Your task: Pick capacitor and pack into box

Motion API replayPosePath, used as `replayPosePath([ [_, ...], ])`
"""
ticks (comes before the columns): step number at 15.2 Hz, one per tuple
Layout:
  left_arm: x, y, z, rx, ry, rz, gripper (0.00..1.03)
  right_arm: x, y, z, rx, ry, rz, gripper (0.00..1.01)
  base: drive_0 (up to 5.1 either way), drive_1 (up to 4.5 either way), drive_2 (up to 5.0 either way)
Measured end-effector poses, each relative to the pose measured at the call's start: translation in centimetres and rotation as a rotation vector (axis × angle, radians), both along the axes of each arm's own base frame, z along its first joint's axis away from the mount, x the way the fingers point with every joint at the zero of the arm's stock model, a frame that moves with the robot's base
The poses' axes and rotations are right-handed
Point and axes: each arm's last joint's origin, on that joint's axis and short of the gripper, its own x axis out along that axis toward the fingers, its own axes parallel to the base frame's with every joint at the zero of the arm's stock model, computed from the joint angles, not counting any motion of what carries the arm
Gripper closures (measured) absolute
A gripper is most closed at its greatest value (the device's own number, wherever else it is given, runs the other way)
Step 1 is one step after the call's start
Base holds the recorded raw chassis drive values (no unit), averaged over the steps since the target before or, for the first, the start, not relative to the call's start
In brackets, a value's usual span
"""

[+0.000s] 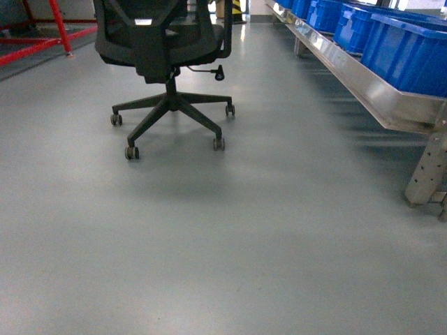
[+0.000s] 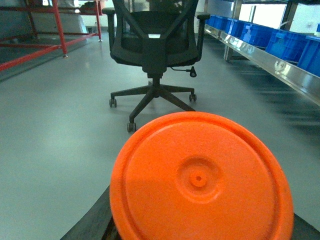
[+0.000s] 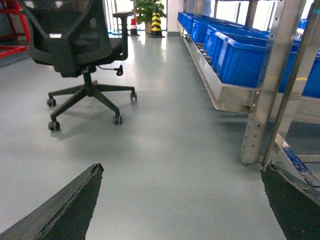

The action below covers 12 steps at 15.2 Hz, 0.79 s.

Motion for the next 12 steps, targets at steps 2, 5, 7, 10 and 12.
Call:
replayPosePath([
  [2, 0.0, 0.0, 0.0, 0.0, 0.0, 0.0, 0.59, 0.0, 0.0, 0.01, 0.0, -0.002, 0.0, 0.03, -5.1, 2.35, 2.4],
  [5, 0.0, 0.0, 0.03, 0.0, -0.003, 0.0, 0.59, 0.0, 0.0, 0.01, 0.0, -0.002, 0.0, 0.03, -5.0, 2.5, 2.5],
  [7, 0.0, 0.0, 0.03, 0.0, -0.003, 0.002, 0.59, 0.0, 0.0, 0.05, 0.0, -0.005, 0.0, 0.03, -5.0, 2.41, 2.4],
  [10, 0.0, 0.0, 0.01, 0.0, -0.001, 0.0, 0.59, 0.0, 0.0, 0.01, 0.0, -0.001, 0.0, 0.03, -5.0, 2.46, 2.5],
  [12, 0.0, 0.0, 0.03, 0.0, -0.003, 0.001, 0.59, 0.0, 0.0, 0.04, 0.0, -0.005, 0.0, 0.03, -5.0, 2.49, 2.5],
])
